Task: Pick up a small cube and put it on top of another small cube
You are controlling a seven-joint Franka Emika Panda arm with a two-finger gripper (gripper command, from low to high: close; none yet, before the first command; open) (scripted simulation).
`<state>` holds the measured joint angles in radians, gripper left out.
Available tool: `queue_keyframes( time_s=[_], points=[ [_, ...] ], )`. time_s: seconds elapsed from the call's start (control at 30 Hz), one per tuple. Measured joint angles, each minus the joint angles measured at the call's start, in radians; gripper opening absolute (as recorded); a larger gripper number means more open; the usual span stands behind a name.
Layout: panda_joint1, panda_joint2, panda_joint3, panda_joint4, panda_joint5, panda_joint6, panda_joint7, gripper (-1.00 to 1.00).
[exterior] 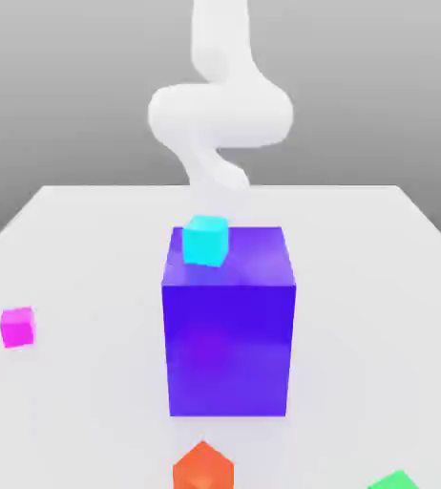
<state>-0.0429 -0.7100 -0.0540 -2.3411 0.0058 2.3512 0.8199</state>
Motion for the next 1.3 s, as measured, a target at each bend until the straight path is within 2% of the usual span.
queue_keyframes(
  time_s=[0.4,0.7,0.8,0.97,1.0,1.2,1.3],
  points=[
    [-0.220,0.438,-0.269,-0.200,0.063,0.251,0.073,0.00],
    [-0.430,0.771,-0.435,-0.347,0.163,0.433,0.088,0.00],
    [-0.485,0.873,-0.405,-0.358,0.247,0.495,0.040,0.00],
    [-0.636,1.025,-0.219,-0.322,0.429,0.601,-0.096,0.00],
    [-0.671,1.052,-0.179,-0.315,0.456,0.622,-0.118,-1.00],
    [-0.688,1.065,-0.158,-0.311,0.468,0.633,-0.126,-1.00],
    [-0.633,1.015,-0.227,-0.325,0.409,0.595,-0.081,-1.00]
  ],
)
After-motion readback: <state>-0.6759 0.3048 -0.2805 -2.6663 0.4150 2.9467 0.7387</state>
